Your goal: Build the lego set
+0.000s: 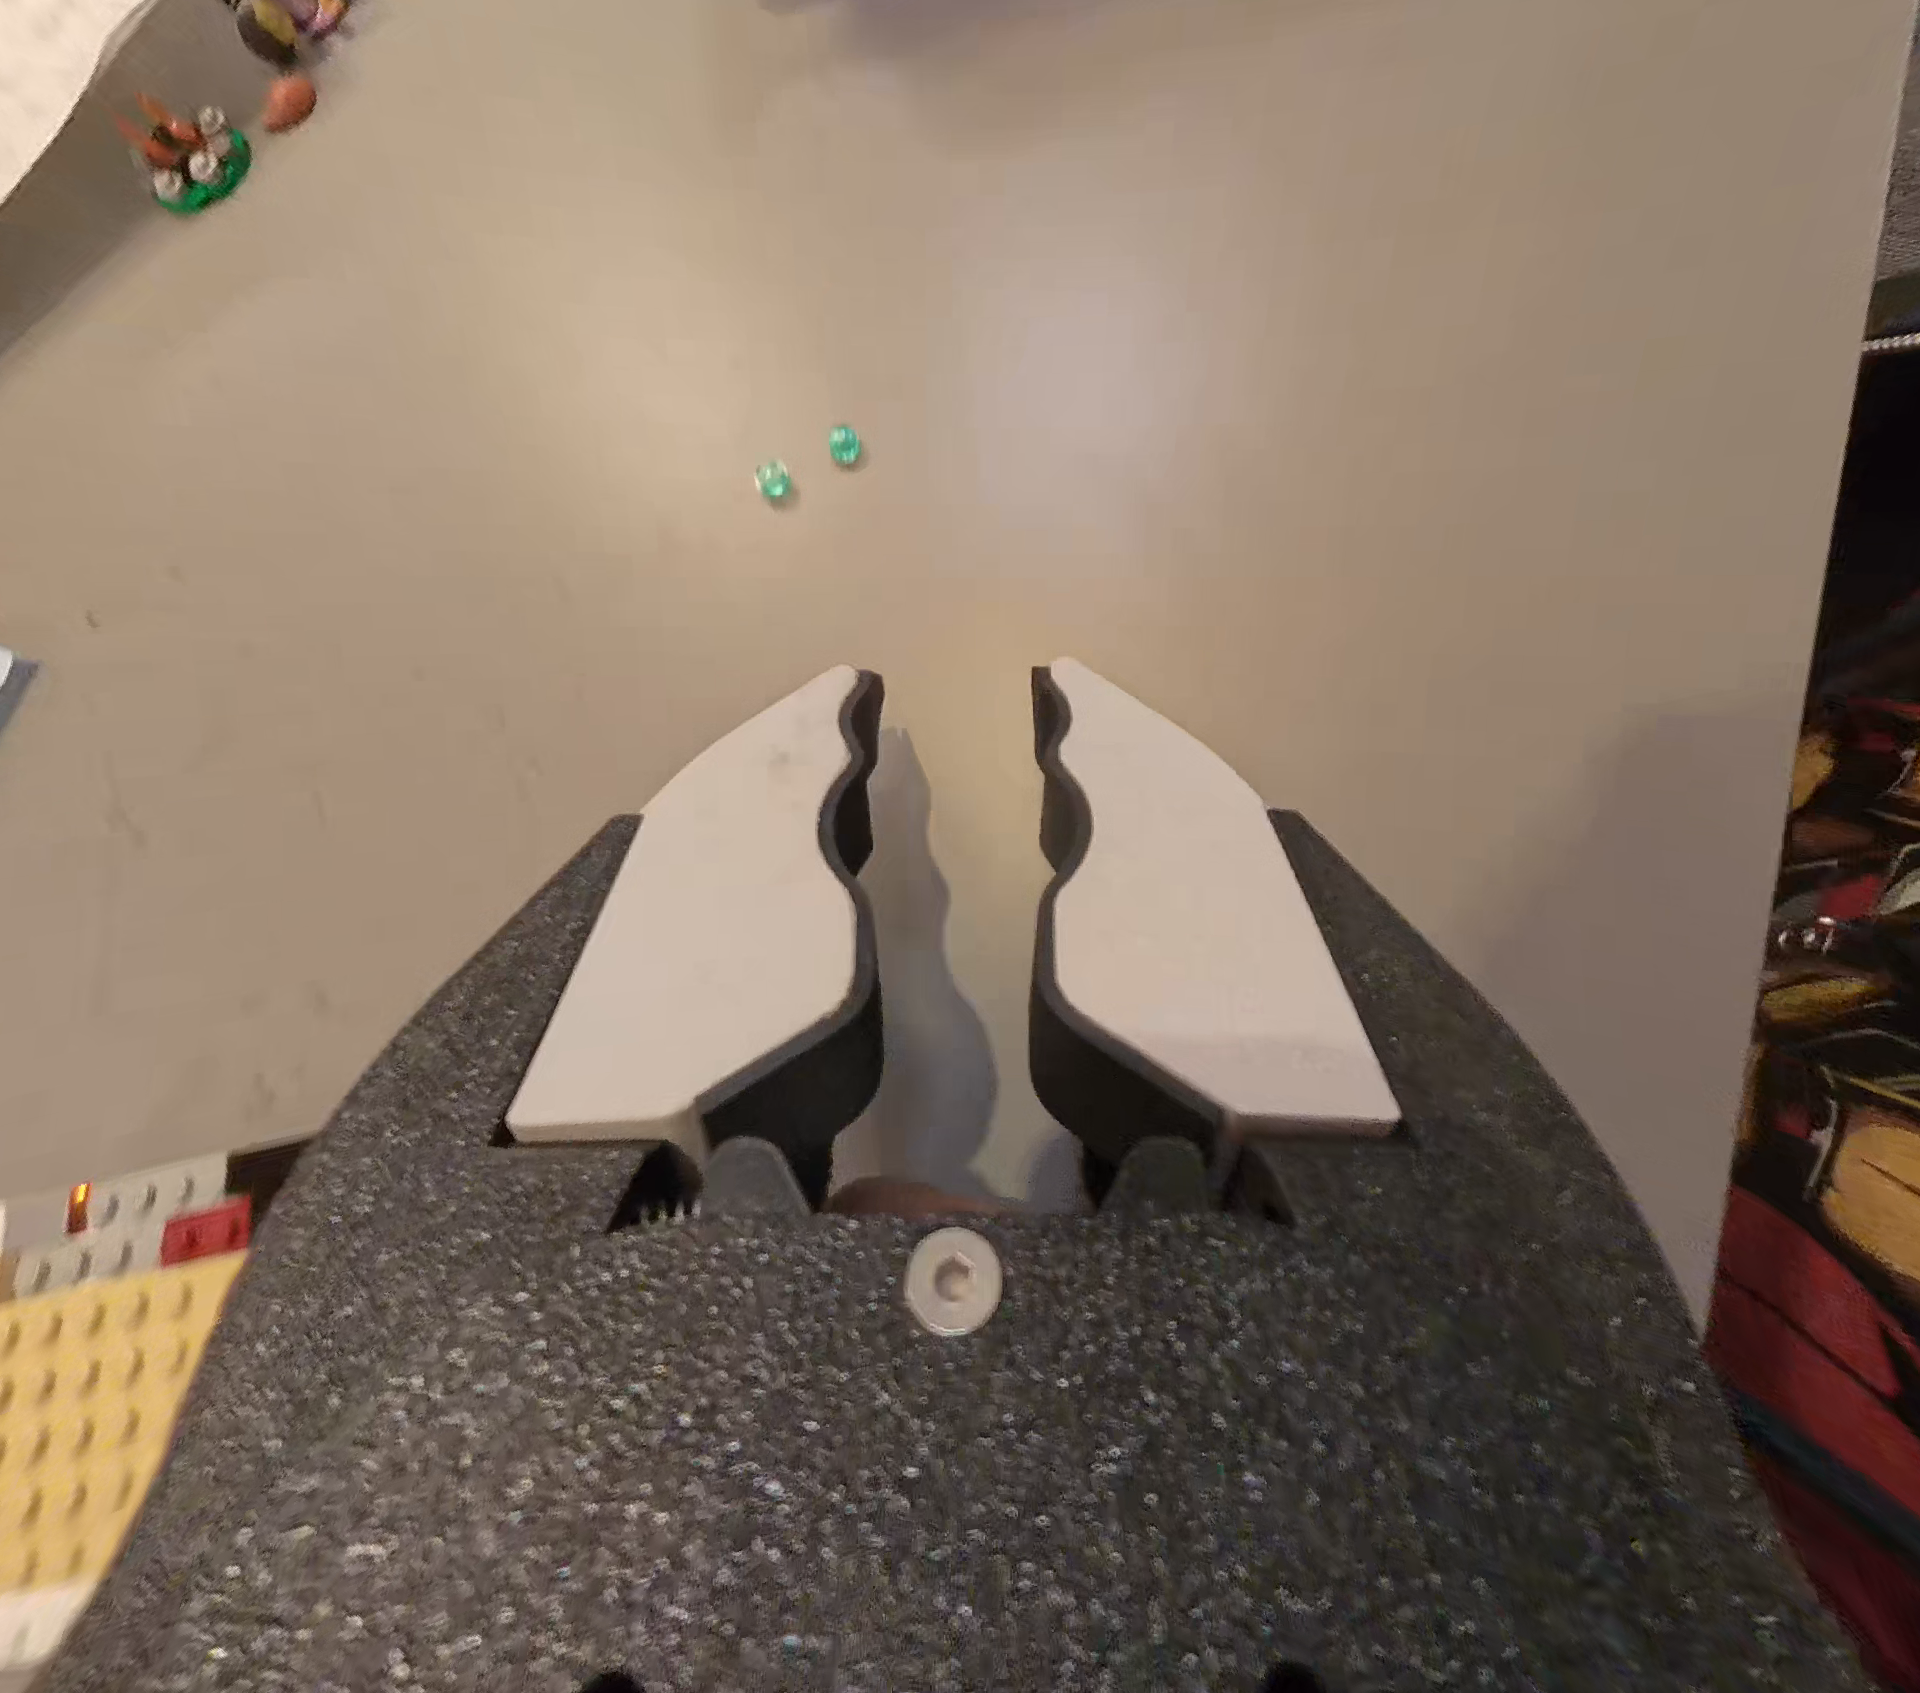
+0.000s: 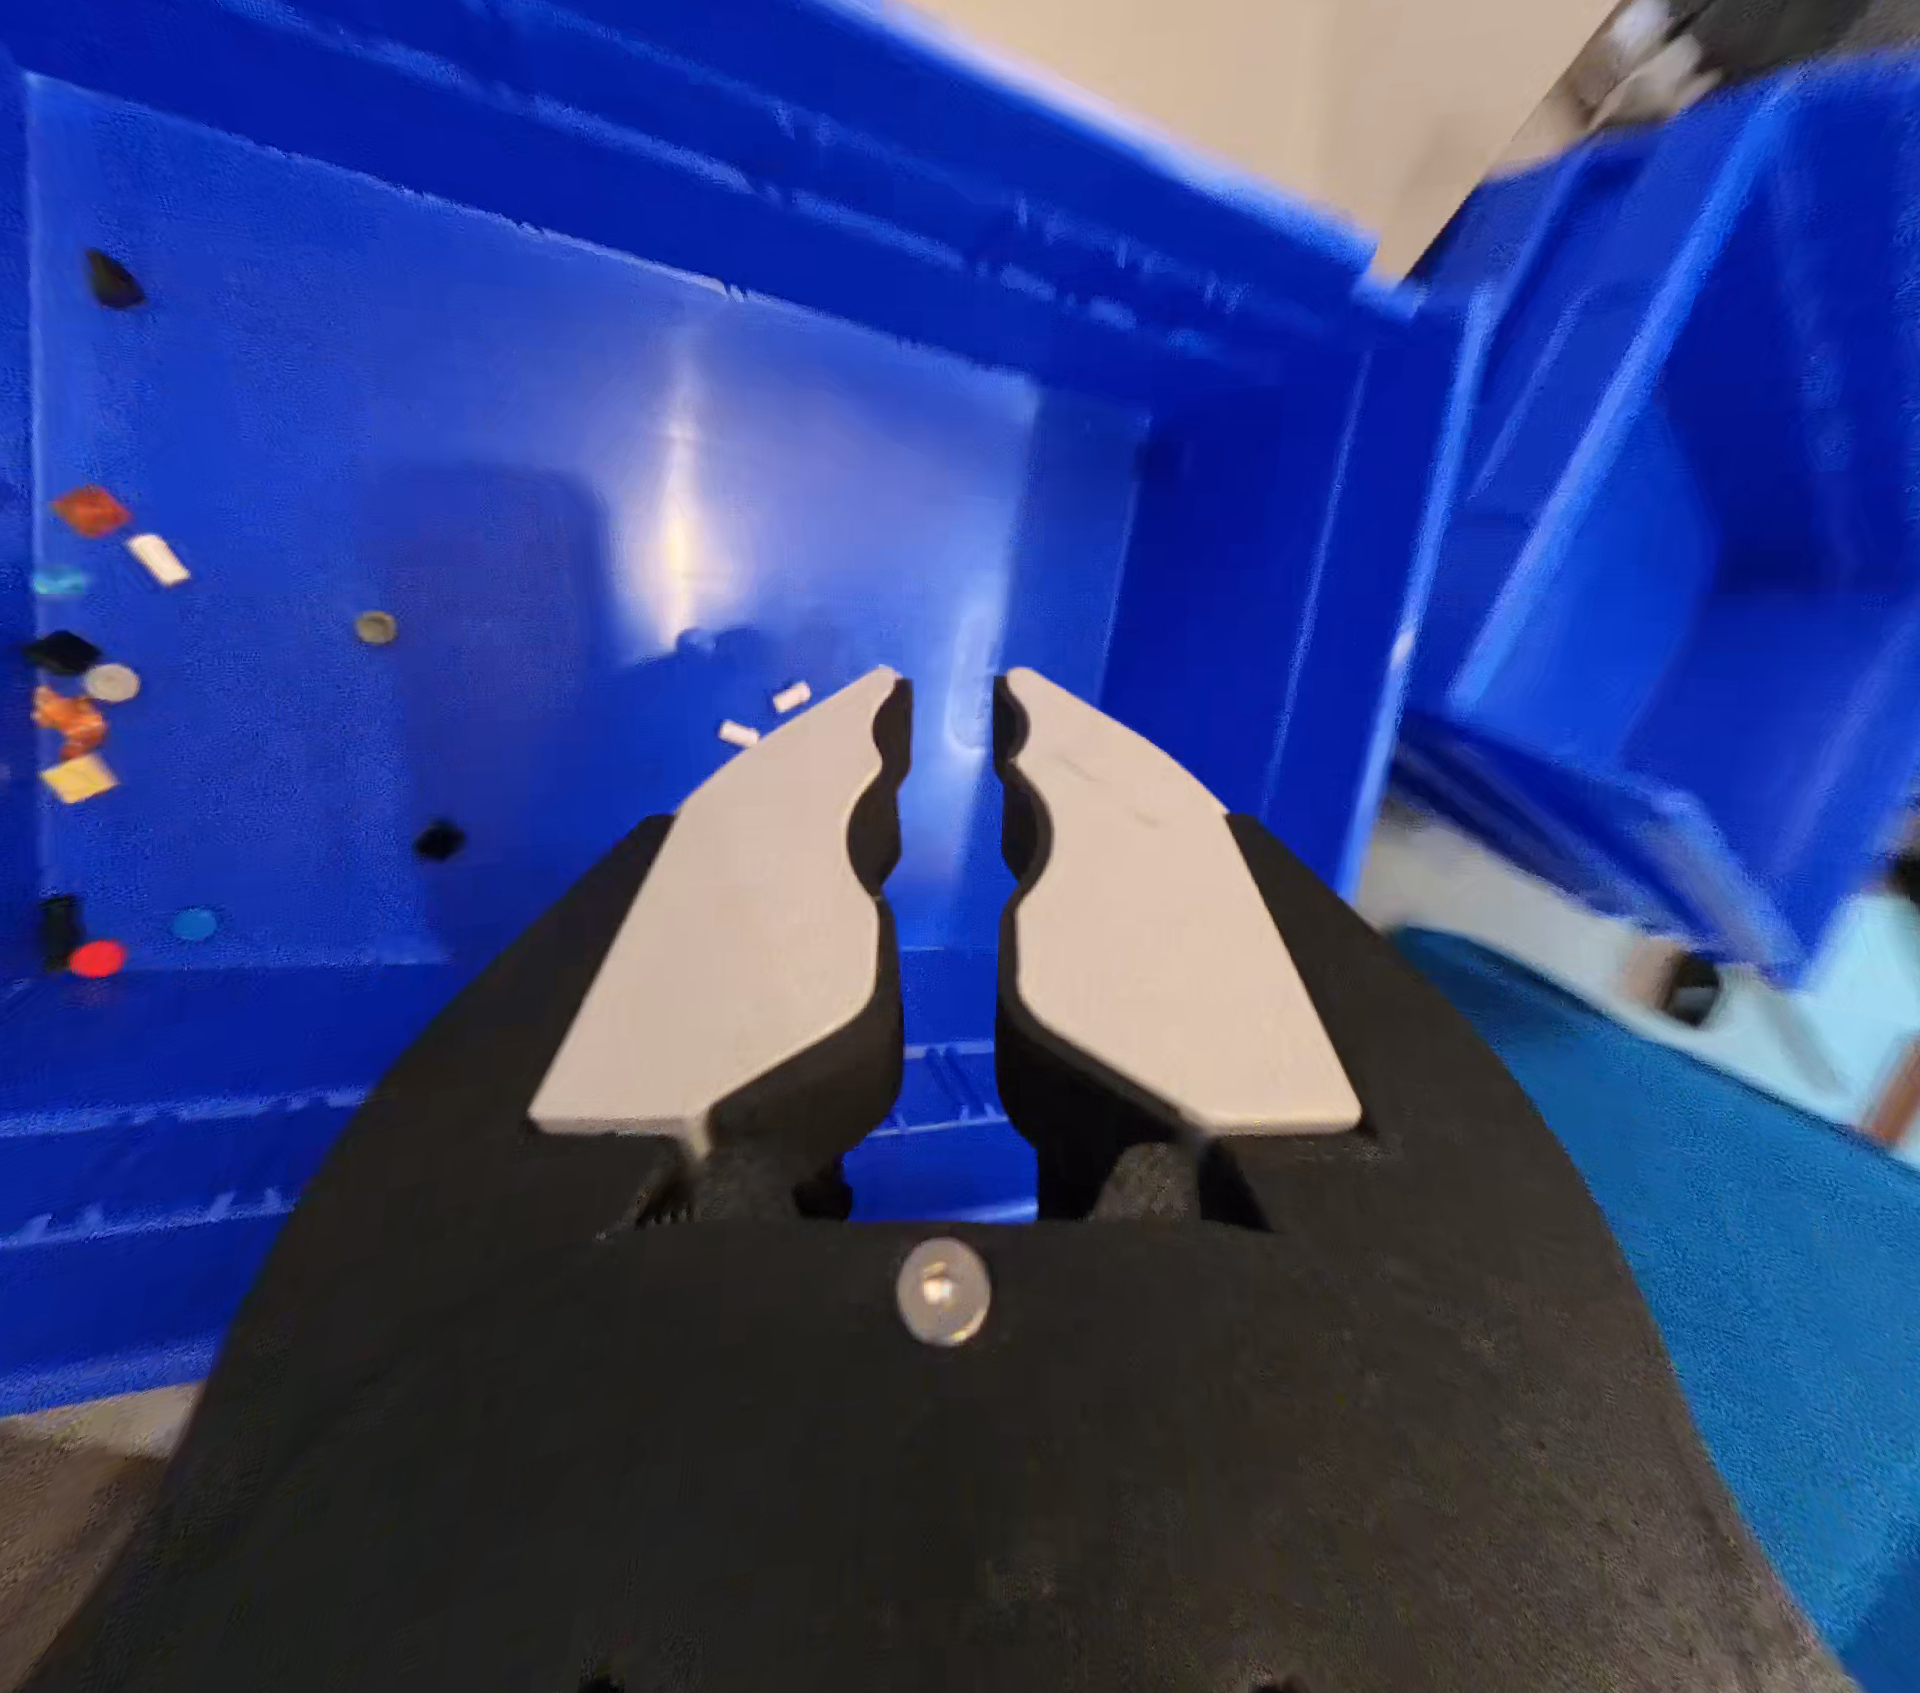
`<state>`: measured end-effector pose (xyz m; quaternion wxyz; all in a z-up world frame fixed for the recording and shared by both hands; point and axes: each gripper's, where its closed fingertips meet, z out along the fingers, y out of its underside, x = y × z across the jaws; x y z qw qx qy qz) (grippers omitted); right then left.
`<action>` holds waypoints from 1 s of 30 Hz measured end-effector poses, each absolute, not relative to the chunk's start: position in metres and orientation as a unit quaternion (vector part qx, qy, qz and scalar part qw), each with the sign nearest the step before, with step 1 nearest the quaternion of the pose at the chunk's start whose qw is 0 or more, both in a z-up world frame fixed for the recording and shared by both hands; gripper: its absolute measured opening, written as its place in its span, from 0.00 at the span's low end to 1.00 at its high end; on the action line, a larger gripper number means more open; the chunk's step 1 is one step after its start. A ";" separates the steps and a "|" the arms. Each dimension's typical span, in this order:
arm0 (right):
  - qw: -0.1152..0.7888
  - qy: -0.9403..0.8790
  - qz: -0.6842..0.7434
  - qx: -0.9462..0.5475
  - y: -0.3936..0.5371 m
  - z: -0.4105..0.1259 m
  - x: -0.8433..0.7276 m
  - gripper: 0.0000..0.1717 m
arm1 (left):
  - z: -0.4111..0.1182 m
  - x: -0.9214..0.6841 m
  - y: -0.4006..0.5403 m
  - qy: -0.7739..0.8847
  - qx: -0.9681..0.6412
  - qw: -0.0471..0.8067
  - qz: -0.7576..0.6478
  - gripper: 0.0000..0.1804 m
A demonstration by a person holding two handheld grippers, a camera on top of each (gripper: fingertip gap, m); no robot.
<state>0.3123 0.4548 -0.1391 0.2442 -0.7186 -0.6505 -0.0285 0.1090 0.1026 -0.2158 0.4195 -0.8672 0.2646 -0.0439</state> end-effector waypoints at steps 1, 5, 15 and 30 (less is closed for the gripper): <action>0.214 -0.648 -0.008 -0.731 0.456 -0.151 0.316 0.09 | -0.215 0.112 0.107 0.268 -0.866 0.420 -0.049 0.16; 0.116 -0.699 -0.004 -0.705 0.439 -0.192 0.324 0.12 | -0.218 0.119 0.119 0.282 -0.864 0.413 -0.053 0.16; 0.009 -0.736 -0.048 -0.675 0.444 -0.230 0.329 0.12 | -0.220 0.120 0.122 0.286 -0.866 0.407 -0.050 0.16; 0.156 -0.791 0.047 -0.589 0.341 -0.144 0.233 0.06 | -0.220 0.107 0.113 0.262 -0.875 0.405 -0.046 0.16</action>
